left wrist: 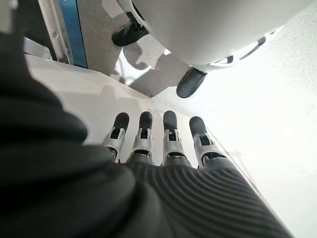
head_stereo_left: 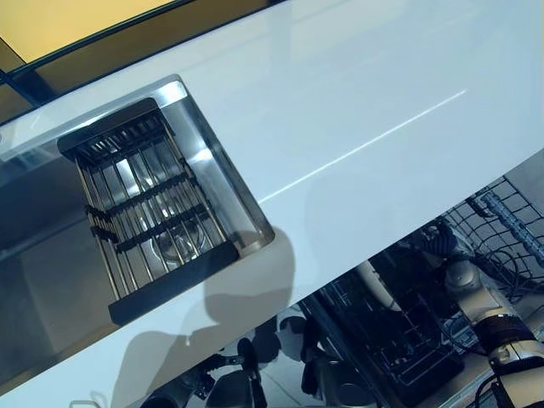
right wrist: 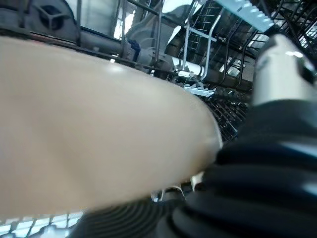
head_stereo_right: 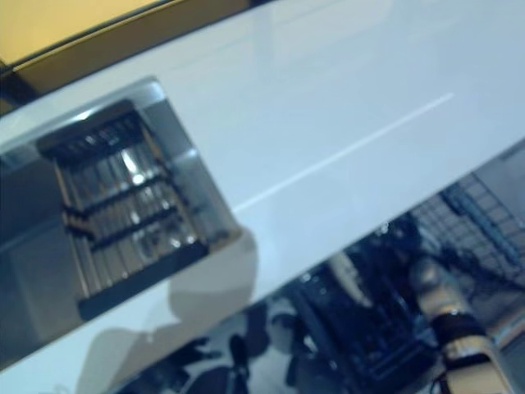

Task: Take plates into dishwasher

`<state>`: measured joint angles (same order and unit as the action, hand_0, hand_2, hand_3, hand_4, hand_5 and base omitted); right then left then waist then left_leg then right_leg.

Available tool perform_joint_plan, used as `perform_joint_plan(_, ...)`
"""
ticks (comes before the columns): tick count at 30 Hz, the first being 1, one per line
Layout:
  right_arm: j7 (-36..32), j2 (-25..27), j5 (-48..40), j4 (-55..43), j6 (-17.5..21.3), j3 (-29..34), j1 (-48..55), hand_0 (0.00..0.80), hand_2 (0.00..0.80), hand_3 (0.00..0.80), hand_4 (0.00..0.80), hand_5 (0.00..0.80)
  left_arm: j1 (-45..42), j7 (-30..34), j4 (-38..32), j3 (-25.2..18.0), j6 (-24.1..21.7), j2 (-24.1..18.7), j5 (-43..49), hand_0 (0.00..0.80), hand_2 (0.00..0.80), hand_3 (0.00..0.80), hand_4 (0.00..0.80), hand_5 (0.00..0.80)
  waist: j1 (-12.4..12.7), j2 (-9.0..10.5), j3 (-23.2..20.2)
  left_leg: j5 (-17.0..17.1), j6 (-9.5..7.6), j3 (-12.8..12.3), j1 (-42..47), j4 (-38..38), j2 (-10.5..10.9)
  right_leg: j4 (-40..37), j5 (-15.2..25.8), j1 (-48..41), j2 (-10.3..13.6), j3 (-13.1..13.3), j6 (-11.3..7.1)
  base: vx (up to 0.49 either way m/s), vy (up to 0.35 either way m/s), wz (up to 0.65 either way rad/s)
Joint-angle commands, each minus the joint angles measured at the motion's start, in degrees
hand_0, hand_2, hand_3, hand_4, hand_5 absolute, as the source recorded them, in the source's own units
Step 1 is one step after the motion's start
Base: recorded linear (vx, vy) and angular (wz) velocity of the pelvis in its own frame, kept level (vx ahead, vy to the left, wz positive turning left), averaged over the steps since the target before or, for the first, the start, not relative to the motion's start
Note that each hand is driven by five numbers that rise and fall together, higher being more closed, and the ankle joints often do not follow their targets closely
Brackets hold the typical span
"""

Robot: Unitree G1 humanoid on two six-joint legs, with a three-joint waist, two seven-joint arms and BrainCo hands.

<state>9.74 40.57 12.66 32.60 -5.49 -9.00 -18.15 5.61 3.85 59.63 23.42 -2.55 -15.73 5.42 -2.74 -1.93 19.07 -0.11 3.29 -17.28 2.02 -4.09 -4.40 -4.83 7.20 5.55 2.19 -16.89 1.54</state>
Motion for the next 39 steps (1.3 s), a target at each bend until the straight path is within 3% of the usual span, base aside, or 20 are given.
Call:
perform_joint_plan(1, 1.7, 0.7, -0.5, -4.8, 2.4, 2.8, -0.1, 0.0, 0.0, 0.0, 0.0, 0.0, 5.2, -2.1, 0.0, -3.9, -0.9, -4.2, -0.6, 0.0, 0.0, 0.0, 0.0, 0.0, -1.6, 2.1, -3.7, 4.0, 0.58, 0.8, -3.0, -0.9, -1.7, 6.1, -5.8, -2.0, 3.4, 4.3, -6.62, 0.0, 0.0, 0.0)
perform_joint_plan(19, 1.2, 0.4, -1.1, -19.4, 6.2, 12.7, 10.2, 0.0, 0.0, 0.0, 0.0, 0.0, 2.0, -3.1, 0.8, -7.5, -1.3, -2.6, -0.1, 0.0, 0.0, 0.0, 0.0, 0.0, -4.1, 3.87, -5.8, 3.1, 0.53, -2.0, -0.7, -0.9, -2.4, 5.0, -6.0, -3.8, 2.8, 5.7, -6.87, 0.009, 0.01, -0.06)
perform_joint_plan(27, 5.3, -4.0, -21.2, -21.3, 7.8, 20.4, 13.9, 0.0, 0.0, 0.0, 0.0, 0.0, 0.6, -3.5, 2.9, -8.9, -2.8, -2.0, -0.8, 0.0, 0.0, 0.0, 0.0, 0.0, -5.5, 4.05, -7.2, 2.7, 0.58, -3.4, 0.2, -0.9, -2.4, 4.4, -6.0, -4.6, 2.7, 6.3, -6.94, 0.012, 0.035, -0.07)
perform_joint_plan(39, 6.6, -8.1, -48.7, 0.0, 10.1, 28.9, 16.7, 0.0, 0.0, 0.0, 0.0, 0.0, 1.3, -4.3, 6.8, -6.3, -3.2, -2.6, -3.2, 0.0, 0.0, 0.0, 0.0, 0.0, -6.7, 3.76, -8.3, 2.1, 0.96, -4.9, 1.4, -0.9, -2.8, 4.3, -6.1, -5.3, 2.6, 6.2, -7.09, 0.013, -0.001, -0.04)
